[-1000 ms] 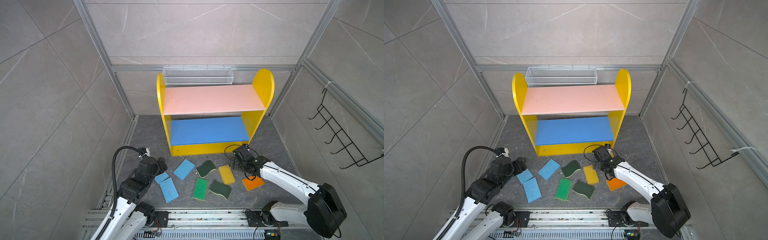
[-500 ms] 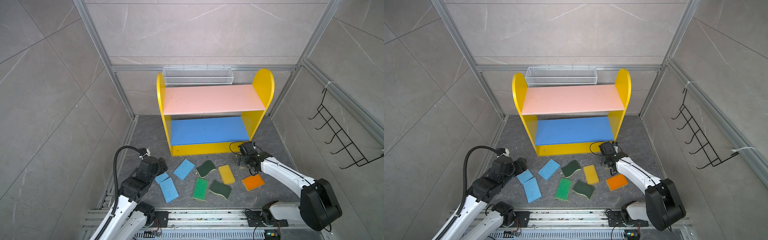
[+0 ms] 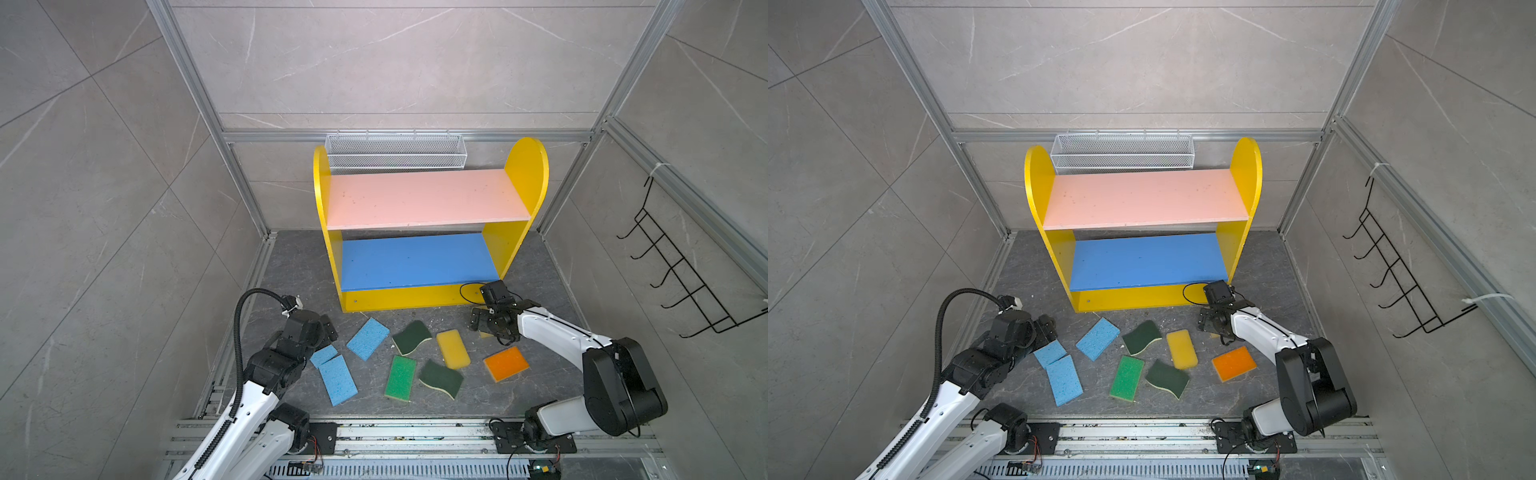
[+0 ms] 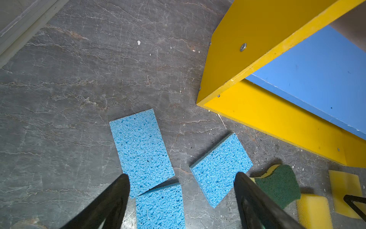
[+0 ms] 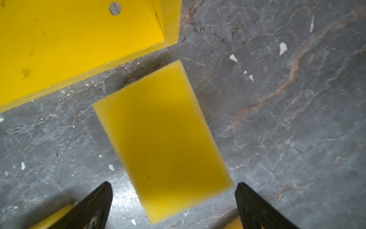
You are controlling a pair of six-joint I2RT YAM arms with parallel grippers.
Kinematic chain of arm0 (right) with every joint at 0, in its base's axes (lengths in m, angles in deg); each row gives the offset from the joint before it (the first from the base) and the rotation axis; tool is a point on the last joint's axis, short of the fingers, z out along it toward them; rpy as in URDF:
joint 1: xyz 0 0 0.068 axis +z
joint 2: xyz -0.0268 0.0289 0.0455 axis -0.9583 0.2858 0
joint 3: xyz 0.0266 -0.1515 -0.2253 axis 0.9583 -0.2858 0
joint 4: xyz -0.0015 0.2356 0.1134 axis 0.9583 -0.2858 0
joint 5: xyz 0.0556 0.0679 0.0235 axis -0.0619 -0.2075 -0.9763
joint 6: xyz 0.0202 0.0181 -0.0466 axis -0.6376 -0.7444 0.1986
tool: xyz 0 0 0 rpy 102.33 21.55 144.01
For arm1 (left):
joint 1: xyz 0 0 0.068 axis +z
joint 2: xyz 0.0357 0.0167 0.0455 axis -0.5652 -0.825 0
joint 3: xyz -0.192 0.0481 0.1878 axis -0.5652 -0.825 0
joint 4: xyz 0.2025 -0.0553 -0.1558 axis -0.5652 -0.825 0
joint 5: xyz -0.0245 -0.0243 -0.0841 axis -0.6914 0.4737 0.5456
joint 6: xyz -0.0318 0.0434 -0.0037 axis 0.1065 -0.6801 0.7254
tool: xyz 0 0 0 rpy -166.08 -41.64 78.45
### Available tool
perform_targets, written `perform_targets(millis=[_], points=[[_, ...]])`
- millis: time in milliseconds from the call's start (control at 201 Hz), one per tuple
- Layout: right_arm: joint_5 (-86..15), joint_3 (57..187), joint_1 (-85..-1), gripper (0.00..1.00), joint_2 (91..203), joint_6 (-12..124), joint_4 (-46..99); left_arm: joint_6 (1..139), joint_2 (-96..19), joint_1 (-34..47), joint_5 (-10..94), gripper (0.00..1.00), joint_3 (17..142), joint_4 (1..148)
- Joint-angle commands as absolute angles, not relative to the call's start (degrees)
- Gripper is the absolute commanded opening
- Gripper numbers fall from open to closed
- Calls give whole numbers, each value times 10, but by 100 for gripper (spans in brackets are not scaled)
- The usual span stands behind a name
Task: Arrange cleaning sponges on a shelf
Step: Pick up the cleaning sponge at the middle-right of the table.
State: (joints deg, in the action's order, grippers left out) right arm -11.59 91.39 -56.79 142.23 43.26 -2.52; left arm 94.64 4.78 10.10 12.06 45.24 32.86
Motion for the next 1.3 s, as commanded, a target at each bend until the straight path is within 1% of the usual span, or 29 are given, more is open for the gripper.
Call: perform_targets(millis=[0,229,393,563,717,841,991,1130,1299], points=[[-135,913,-575,99,1433,443,-8,957,49,98,105,86,471,323],[-167,893,-575,99,1448,439,5,964,40,97,105,86,465,321],[-184,883,-572,95,1439,438,3,966,43,97,108,85,463,318],[-180,881,-559,95,1424,434,-1,968,52,96,107,85,458,316],[-191,889,-549,90,1439,444,3,970,56,96,107,85,451,313],[-170,900,-530,89,1442,439,-7,971,60,97,106,85,448,310],[-116,917,-511,91,1419,437,-50,972,62,96,106,85,446,309],[-83,919,-512,98,1398,423,-69,974,57,96,106,86,445,310],[-58,938,-514,99,1412,412,-89,981,52,96,106,86,440,311]])
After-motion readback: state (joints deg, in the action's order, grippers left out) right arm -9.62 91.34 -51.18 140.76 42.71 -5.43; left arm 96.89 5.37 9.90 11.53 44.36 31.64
